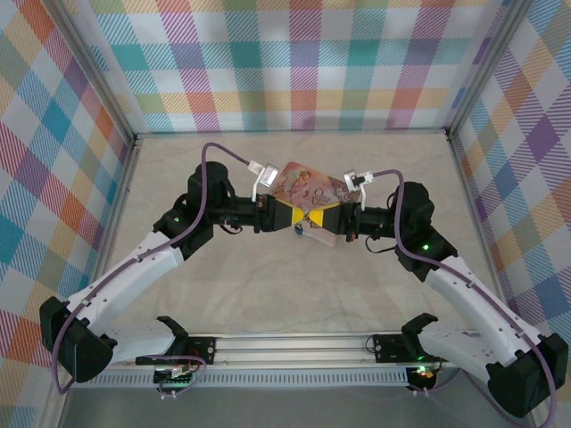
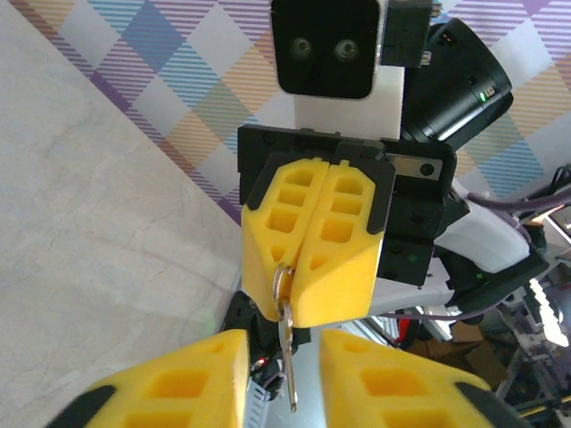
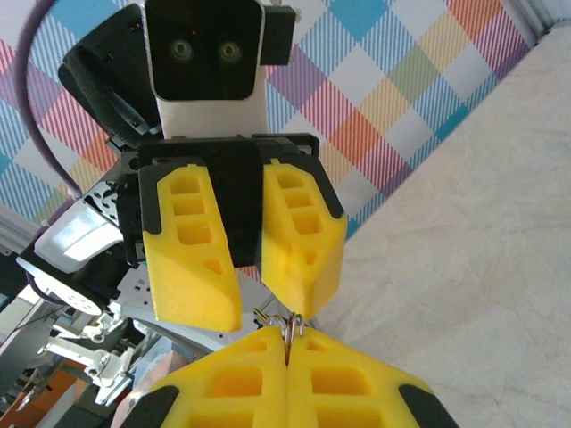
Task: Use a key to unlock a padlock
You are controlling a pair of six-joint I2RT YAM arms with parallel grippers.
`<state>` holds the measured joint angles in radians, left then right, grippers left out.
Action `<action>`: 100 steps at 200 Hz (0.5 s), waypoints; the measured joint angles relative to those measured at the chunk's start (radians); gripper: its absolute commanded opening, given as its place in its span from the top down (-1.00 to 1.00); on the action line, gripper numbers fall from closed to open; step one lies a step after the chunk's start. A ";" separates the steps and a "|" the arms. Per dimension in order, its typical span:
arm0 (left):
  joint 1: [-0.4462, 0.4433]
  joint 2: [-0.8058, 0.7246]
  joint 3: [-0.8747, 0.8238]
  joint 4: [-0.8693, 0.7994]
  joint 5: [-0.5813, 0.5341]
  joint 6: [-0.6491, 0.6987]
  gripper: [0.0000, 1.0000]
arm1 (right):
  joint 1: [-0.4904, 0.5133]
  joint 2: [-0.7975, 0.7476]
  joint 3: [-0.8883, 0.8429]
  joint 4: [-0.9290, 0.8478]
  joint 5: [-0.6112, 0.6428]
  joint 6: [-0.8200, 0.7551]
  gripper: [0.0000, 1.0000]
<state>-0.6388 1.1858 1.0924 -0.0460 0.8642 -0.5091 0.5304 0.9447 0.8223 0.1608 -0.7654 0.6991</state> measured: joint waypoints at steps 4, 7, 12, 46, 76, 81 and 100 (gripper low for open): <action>0.000 0.000 0.000 -0.001 0.000 0.000 0.48 | 0.000 -0.003 0.000 0.002 0.004 0.000 1.00; 0.000 0.000 0.000 -0.001 0.000 0.002 0.50 | 0.000 -0.005 -0.001 0.003 0.006 0.000 1.00; 0.000 0.000 0.000 -0.001 0.000 0.001 0.52 | 0.000 -0.007 -0.001 0.005 0.007 0.000 1.00; 0.000 0.000 0.000 0.000 0.001 0.001 0.89 | 0.000 -0.014 -0.005 0.011 0.023 0.000 1.00; 0.000 0.000 0.000 -0.002 0.003 0.004 1.00 | -0.001 -0.014 -0.011 0.011 0.025 0.003 1.00; 0.000 0.000 0.000 -0.002 0.003 0.004 1.00 | -0.001 -0.014 -0.011 0.011 0.025 0.003 0.97; 0.000 0.000 0.000 -0.008 -0.003 0.011 1.00 | -0.001 -0.014 -0.011 -0.001 0.026 0.002 0.29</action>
<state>-0.6388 1.1858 1.0924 -0.0536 0.8612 -0.4980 0.5297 0.9306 0.8112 0.1596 -0.7395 0.7013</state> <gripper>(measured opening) 0.051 0.145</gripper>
